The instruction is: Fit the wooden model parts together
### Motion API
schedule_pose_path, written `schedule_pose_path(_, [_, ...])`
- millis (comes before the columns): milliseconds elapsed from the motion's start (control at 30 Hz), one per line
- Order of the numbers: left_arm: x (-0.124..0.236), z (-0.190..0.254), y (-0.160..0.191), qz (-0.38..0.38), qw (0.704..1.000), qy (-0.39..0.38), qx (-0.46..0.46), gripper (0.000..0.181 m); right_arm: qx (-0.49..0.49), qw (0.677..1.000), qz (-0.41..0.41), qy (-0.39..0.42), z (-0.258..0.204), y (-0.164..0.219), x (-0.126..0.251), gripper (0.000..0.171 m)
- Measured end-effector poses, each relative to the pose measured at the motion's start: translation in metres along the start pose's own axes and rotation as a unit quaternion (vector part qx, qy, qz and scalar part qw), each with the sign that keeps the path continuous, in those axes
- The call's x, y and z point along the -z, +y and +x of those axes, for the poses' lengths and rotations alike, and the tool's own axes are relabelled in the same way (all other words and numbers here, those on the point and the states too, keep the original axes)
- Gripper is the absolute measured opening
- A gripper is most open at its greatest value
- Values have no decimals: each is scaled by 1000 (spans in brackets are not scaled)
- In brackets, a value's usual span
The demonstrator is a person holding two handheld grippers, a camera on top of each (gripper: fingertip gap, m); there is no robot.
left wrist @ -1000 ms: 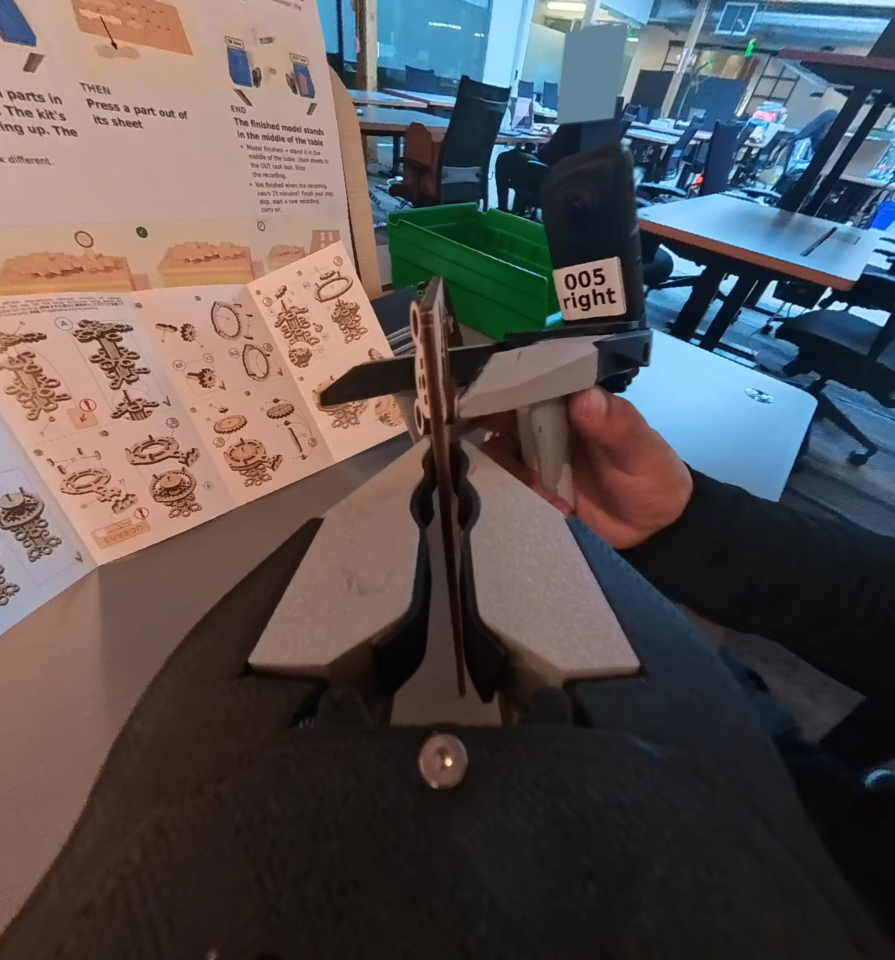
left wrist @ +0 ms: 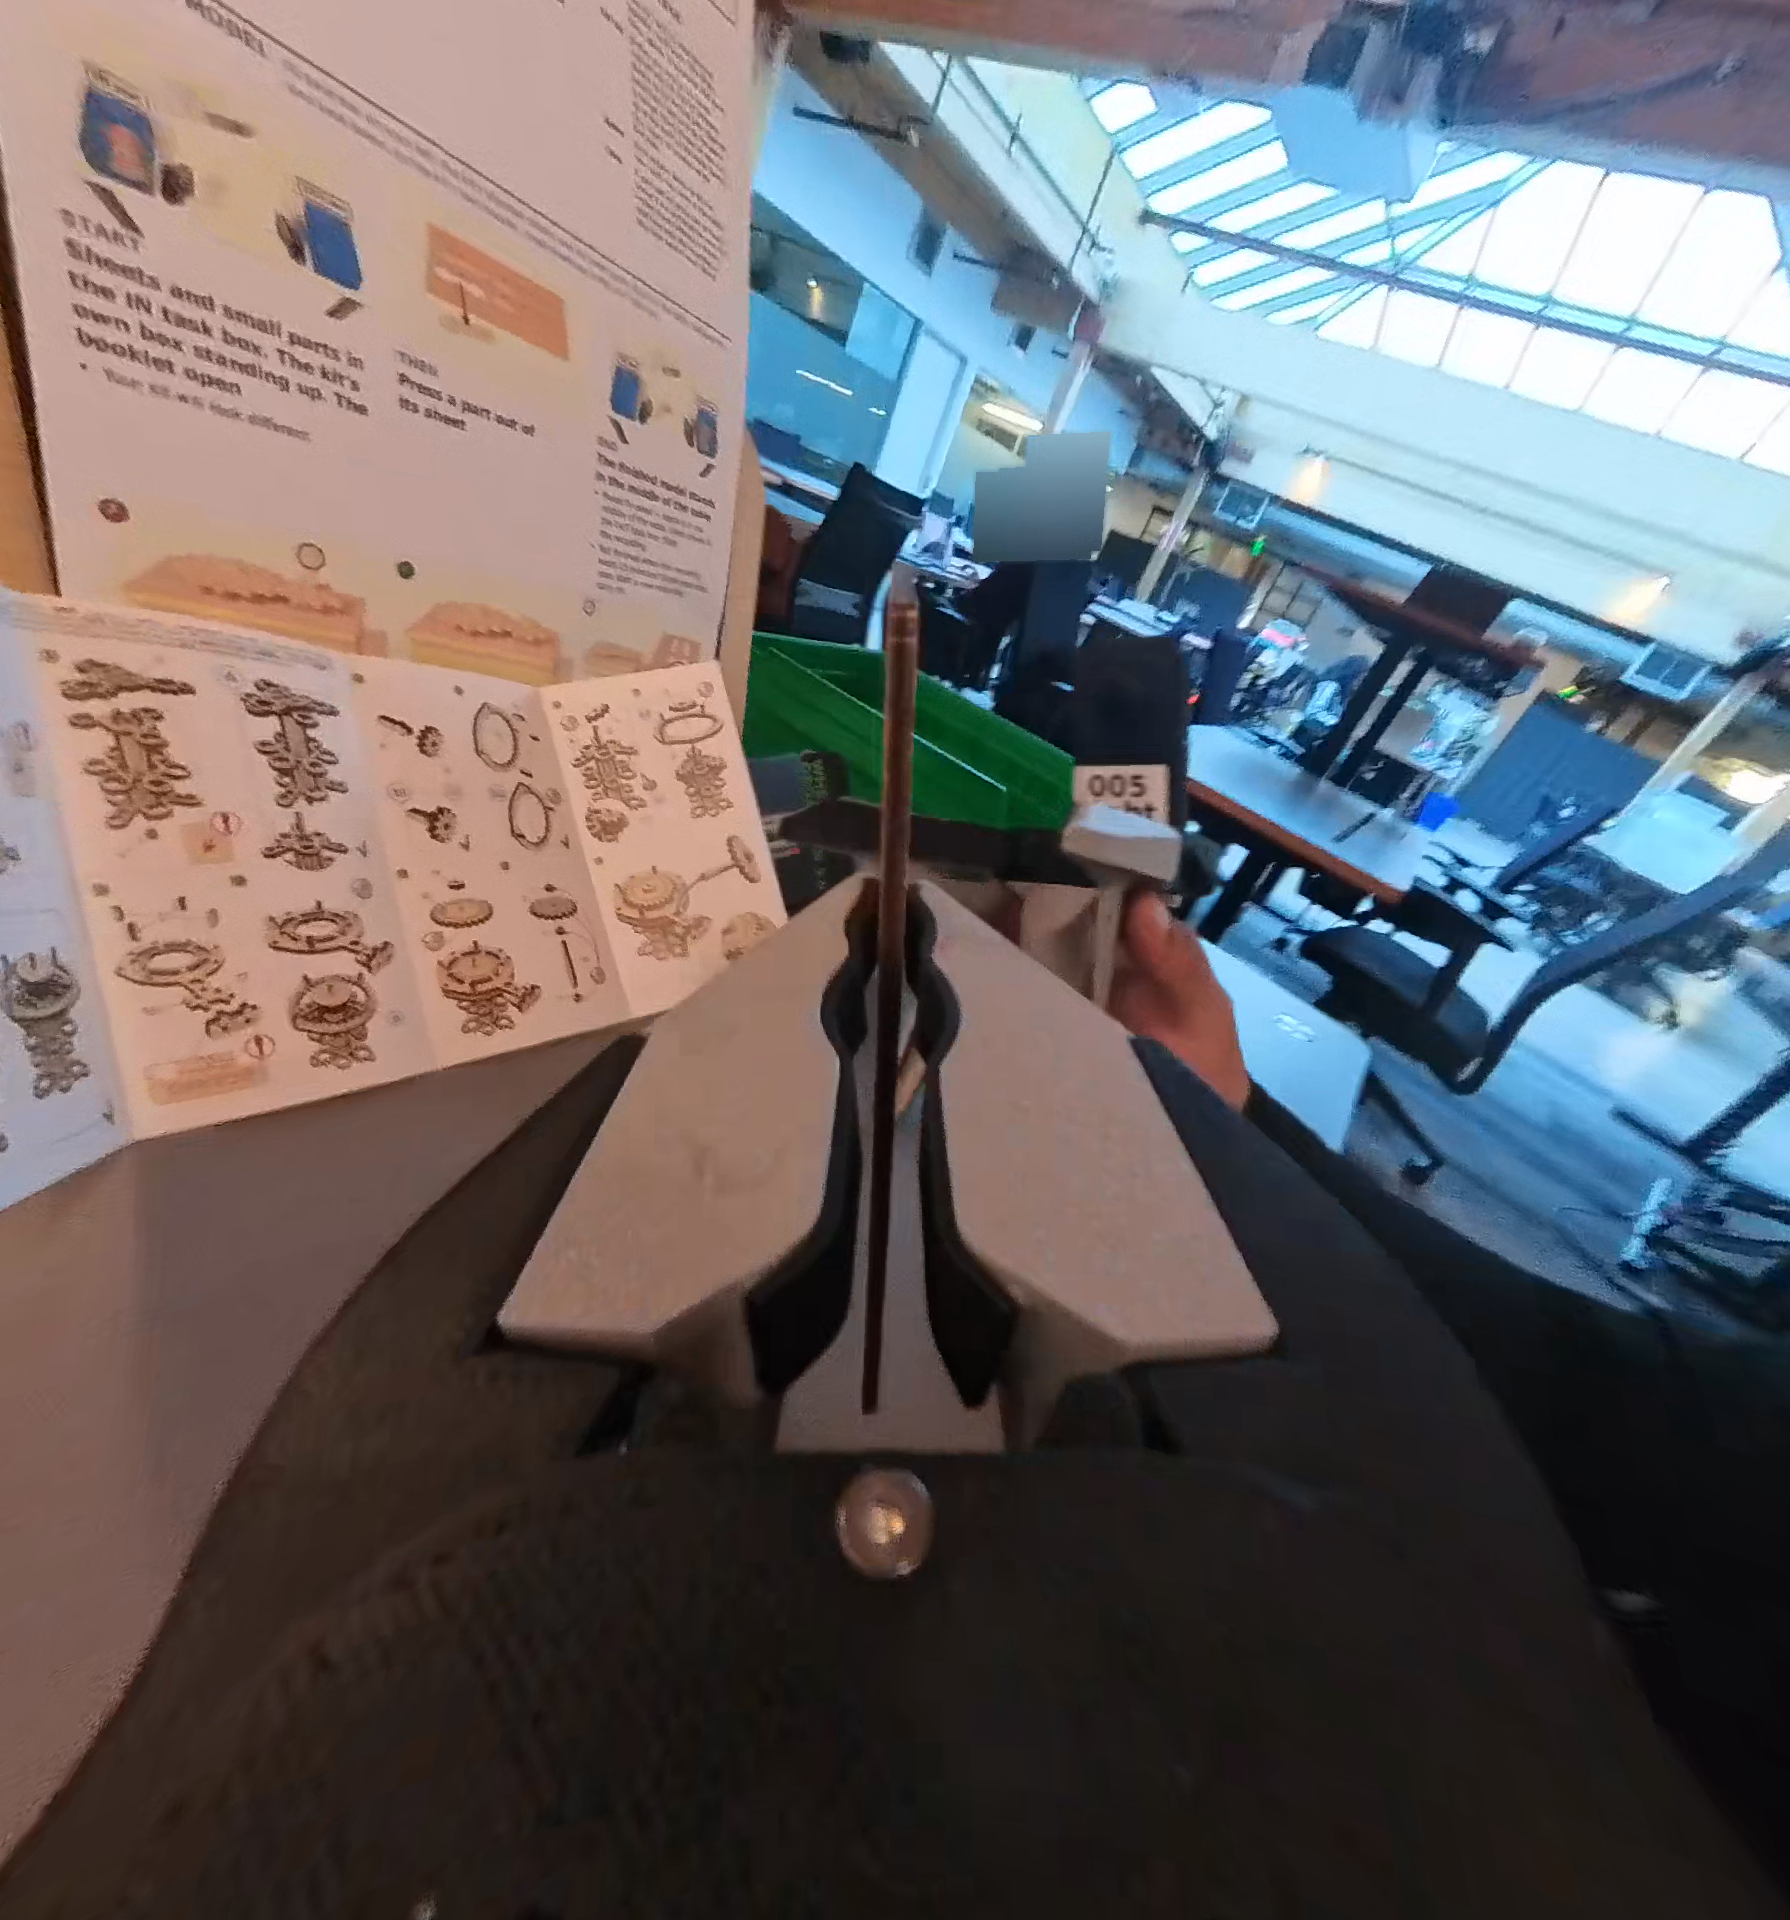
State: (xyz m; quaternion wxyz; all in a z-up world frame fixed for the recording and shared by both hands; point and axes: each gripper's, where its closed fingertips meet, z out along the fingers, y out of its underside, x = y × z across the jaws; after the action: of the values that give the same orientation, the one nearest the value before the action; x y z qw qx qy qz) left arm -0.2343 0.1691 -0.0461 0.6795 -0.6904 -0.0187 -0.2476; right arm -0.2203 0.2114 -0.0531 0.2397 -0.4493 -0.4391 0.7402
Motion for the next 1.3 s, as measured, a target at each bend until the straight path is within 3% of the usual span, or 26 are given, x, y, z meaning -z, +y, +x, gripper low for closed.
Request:
schedule_pose_path(133, [3, 5, 18, -26, 997, 53, 56, 1, -13, 996, -69, -48, -14, 29, -17, 74])
schedule_pose_path(267, [4, -9, 32, -31, 996, 41, 72, 9, 5, 989, -135, -64, -19, 54, -21, 2])
schedule_pose_path(300, [5, -16, 36, -38, 996, 28, 74, 12, 0, 988, -143, -60, -16, 57, -21, 0])
schedule_pose_path(467, [26, -64, 47, -79, 993, -82, 37, 47, -59, 983, -170, 41, 28, 72, -16, 0])
schedule_pose_path(567, [50, -99, 52, -125, 973, -189, -38, 50, -109, 974, -183, 80, 49, 85, -13, 1])
schedule_pose_path(667, [72, -134, 59, -201, 926, -293, -127, 50, -113, 964, -207, 122, 65, 98, -12, 16])
schedule_pose_path(767, [86, -160, 65, -263, 878, -355, -181, 51, -47, 946, -253, 196, 86, 112, -5, 36])
schedule_pose_path(900, [80, -168, 81, -295, 873, -350, -172, 54, 10, 926, -296, 235, 95, 122, 0, 48])
schedule_pose_path(1033, [69, -167, 97, -284, 888, -331, -144, 52, -17, 930, -296, 216, 91, 125, 2, 52])
schedule_pose_path(1133, [57, -159, 109, -272, 905, -299, -130, 50, -65, 941, -293, 156, 77, 127, -2, 19])
schedule_pose_path(1300, [38, -135, 115, -247, 939, -224, -89, 48, -102, 958, -255, 84, 58, 114, -9, 4])
